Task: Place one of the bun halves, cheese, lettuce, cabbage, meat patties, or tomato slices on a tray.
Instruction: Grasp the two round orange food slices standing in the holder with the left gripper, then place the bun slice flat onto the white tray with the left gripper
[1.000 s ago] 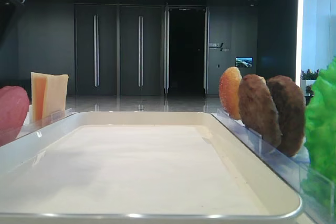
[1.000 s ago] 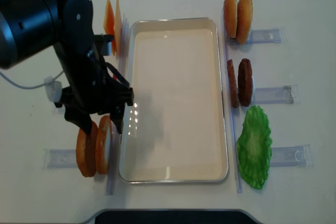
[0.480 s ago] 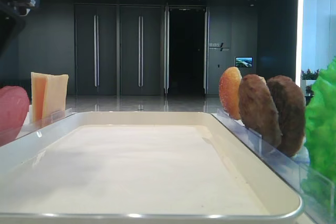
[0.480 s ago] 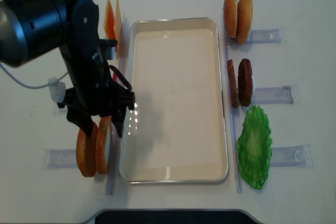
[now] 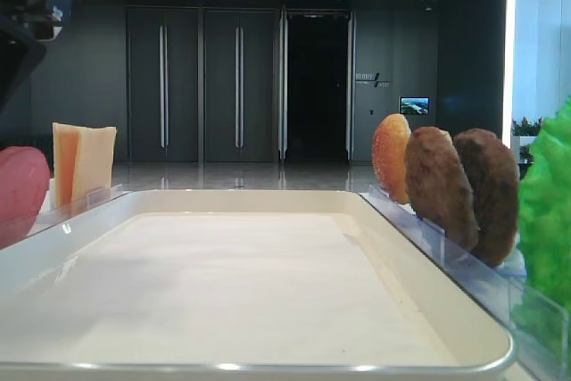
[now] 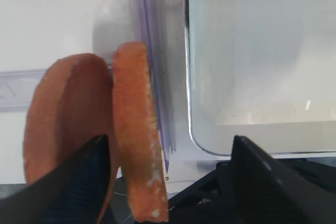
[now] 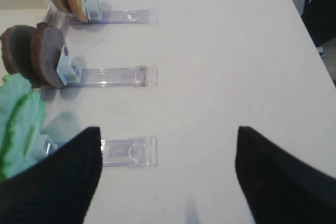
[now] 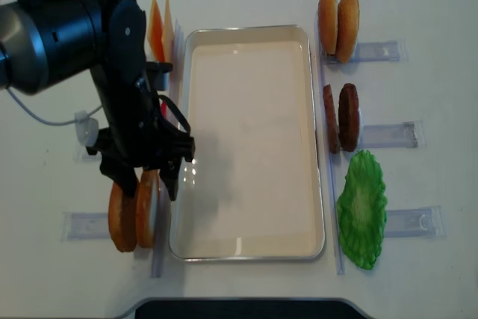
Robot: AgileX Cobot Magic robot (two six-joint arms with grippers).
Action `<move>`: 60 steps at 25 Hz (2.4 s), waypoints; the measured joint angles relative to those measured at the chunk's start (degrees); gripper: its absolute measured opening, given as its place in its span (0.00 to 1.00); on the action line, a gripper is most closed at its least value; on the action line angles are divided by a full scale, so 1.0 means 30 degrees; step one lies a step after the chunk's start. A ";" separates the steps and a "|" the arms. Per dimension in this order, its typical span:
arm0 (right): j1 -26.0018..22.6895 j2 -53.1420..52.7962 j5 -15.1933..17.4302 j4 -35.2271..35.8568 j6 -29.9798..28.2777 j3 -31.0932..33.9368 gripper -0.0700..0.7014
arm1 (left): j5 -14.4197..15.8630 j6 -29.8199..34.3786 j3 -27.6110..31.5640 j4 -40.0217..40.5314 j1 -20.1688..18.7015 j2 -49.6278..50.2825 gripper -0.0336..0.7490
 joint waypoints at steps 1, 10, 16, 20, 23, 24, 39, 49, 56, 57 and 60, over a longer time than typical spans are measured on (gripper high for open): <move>0.0000 0.0000 0.0000 0.0000 0.0000 0.0000 0.78 | 0.0000 0.0132 0.0000 -0.0141 0.0000 0.0121 0.70; 0.0000 0.0000 0.0000 0.0000 0.0000 0.0000 0.78 | -0.0052 0.0760 0.0000 -0.0260 0.0000 0.0604 0.48; 0.0000 0.0000 0.0000 0.0000 0.0000 0.0000 0.78 | -0.0034 0.1112 0.0000 -0.0113 0.0000 0.0604 0.31; 0.0000 0.0000 0.0000 0.0000 0.0000 0.0000 0.78 | 0.0013 0.1136 0.0000 0.0092 0.0000 0.0604 0.24; 0.0000 0.0000 0.0000 0.0000 0.0000 0.0000 0.78 | 0.0028 0.1172 0.0000 0.0089 0.0000 0.0604 0.24; 0.0000 0.0000 0.0000 0.0000 0.0000 0.0000 0.78 | 0.0028 0.1169 0.0000 0.0089 0.0000 0.0604 0.23; 0.0000 0.0000 0.0000 0.0000 0.0000 0.0000 0.78 | 0.0028 0.1175 0.0000 -0.0099 0.0000 -0.0498 0.21; 0.0000 0.0000 0.0000 0.0000 0.0000 0.0000 0.78 | 0.0028 0.1191 0.0000 -0.0612 0.0000 -0.1829 0.21; 0.0000 0.0000 0.0000 0.0000 0.0000 0.0000 0.78 | 0.0007 0.1265 0.0000 -0.1014 0.0000 -0.2956 0.21; 0.0000 0.0000 0.0000 0.0000 0.0000 0.0000 0.78 | 0.0007 0.1265 0.0000 -0.1014 0.0000 -0.3119 0.21; 0.0000 0.0000 0.0000 0.0000 0.0000 0.0000 0.78 | 0.0007 0.1270 0.0000 -0.1047 0.0000 -0.3446 0.21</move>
